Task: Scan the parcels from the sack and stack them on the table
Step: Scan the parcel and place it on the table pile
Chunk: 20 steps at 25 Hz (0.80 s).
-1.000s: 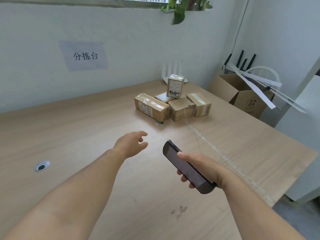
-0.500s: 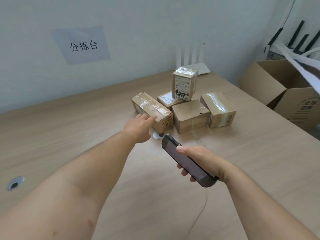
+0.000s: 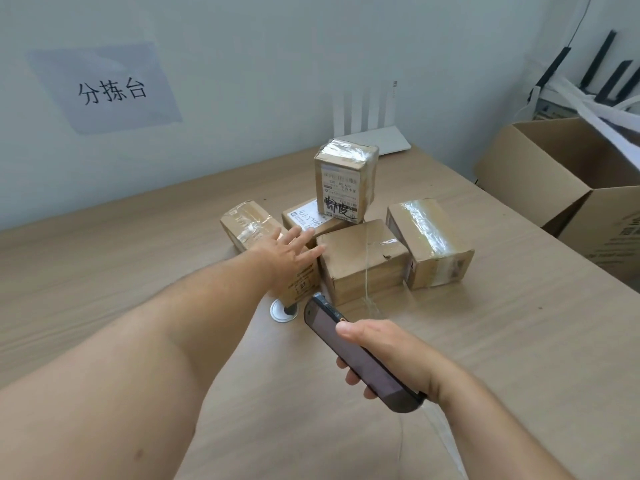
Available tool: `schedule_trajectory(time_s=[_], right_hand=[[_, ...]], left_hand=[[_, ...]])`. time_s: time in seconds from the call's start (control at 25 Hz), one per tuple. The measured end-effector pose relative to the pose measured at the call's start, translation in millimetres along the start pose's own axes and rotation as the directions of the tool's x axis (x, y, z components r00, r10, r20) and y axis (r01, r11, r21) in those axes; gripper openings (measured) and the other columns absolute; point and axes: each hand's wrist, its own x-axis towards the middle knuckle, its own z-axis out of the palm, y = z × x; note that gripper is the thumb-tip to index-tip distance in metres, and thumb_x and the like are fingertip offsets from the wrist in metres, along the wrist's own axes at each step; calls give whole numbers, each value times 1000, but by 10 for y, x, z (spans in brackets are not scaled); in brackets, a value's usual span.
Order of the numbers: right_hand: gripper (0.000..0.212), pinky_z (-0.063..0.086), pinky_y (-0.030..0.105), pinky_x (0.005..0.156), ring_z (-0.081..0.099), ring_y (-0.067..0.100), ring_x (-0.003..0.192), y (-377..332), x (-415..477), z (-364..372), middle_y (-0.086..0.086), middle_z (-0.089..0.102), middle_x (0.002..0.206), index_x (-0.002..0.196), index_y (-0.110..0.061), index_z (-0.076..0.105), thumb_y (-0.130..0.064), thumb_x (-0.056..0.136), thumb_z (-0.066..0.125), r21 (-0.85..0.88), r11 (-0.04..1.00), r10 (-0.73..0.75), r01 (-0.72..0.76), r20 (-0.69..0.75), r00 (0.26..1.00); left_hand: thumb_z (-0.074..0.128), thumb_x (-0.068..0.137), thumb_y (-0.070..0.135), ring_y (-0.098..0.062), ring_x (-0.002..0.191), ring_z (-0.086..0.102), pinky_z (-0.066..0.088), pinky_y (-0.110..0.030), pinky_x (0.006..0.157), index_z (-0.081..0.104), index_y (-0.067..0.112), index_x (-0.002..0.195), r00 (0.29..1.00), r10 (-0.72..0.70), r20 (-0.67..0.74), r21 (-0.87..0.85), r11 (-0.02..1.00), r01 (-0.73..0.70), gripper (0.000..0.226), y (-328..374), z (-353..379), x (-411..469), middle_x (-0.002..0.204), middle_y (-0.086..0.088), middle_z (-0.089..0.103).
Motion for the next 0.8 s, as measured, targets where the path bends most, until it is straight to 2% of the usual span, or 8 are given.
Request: schedule_trajectory(time_s=[0.04,0.12,0.2,0.36,0.48,0.6,0.72,0.8], right_hand=[[64,53,36,64,65,13,72,25,33,4,6,67,91,110,-7,63,-60,76,58,4,1000,1,-1,3,1000],[65,52,35,63,65,13,70,67,67,17,6,67,90,110,-6,63,-61,76,58,7,1000,17,-17,3,1000],[64,52,35,62,65,14,69,115,41,71,6,67,89,108,-7,64,-61,74,60,22,999,43,-43,8,999],[61,52,36,61,65,18,71,153,-161,341,9,68,90,106,-9,66,-60,72,62,55,997,61,-61,-3,998],[64,51,36,61,65,19,72,103,-404,746,9,67,90,107,-9,65,-61,70,62,32,997,70,-71,21,997],[63,51,36,62,65,20,72,62,-655,1323,10,67,91,110,-9,65,-59,72,61,4,997,75,-75,67,995],[61,52,37,63,66,20,73,48,-906,1987,9,68,91,112,-10,64,-59,75,60,-50,996,74,-69,110,991],[52,53,39,66,66,20,74,93,-1072,2437,9,68,92,112,-12,65,-56,84,59,-88,994,82,-70,144,986]], left_hand=[[69,81,38,-33,147,-3,19,-47,117,-27,26,147,1000,12,-13,-14,1000,-12,118,42,23,50,159,-13,-14],[67,79,50,-32,139,18,38,-41,104,-25,27,148,997,8,-71,-9,1000,-8,117,109,92,73,155,-13,10],[66,79,49,-31,128,29,45,-39,93,-26,29,147,995,-11,-101,-1,1000,11,116,105,162,-34,144,-13,22],[62,80,54,-31,120,32,48,-39,89,-31,33,144,984,-93,-153,-105,991,77,115,-79,386,-621,136,-12,26],[61,80,53,-32,123,31,52,-39,83,-28,36,144,968,-222,-119,-229,954,191,111,-202,625,-1403,136,-12,24],[64,73,55,-32,125,32,52,-38,83,-28,40,143,904,-426,-45,-408,833,373,116,-224,924,-2313,139,-12,23],[63,71,62,-27,116,42,48,-36,80,-33,37,141,793,-609,14,-578,642,504,122,-69,1334,-3291,136,-10,29],[62,71,65,-25,114,45,46,-37,85,-41,33,137,710,-701,65,-676,492,548,126,119,1649,-3909,131,-8,35]])
